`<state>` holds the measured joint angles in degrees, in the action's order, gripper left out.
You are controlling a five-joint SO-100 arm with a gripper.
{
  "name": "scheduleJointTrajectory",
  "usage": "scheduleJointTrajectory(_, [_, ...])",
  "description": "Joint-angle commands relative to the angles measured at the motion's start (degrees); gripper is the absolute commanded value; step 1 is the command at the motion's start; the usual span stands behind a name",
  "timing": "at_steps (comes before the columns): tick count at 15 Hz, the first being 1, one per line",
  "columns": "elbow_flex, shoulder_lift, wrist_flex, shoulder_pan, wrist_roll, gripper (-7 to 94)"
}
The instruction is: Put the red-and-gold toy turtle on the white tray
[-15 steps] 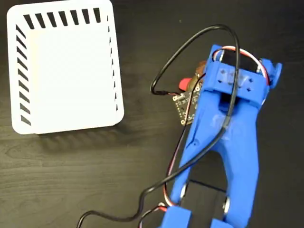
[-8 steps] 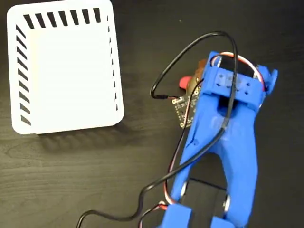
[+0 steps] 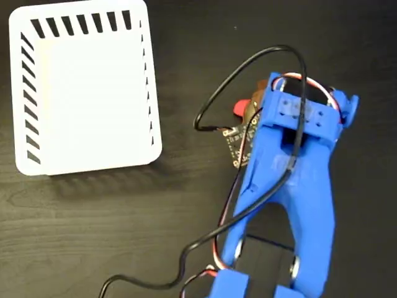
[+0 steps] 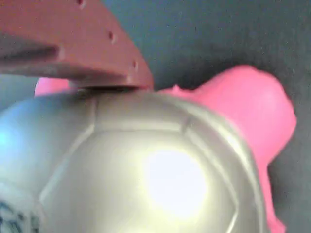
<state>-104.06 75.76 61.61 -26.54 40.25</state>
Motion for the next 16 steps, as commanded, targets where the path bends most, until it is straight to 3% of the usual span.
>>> scheduleJointTrajectory(1, [-0.4,1.2,-0.4,-0.3,0.0,18])
scheduleJointTrajectory(3, [0.2,1.7,0.4,-0.3,-0.4,0])
scheduleJointTrajectory(6, [1.2,2.7,1.4,-0.9,-0.6,0])
scheduleJointTrajectory(13, [29.3,9.3,27.6,4.7,-10.7,0])
scheduleJointTrajectory(16, [36.4,11.3,31.2,10.2,-15.7,0])
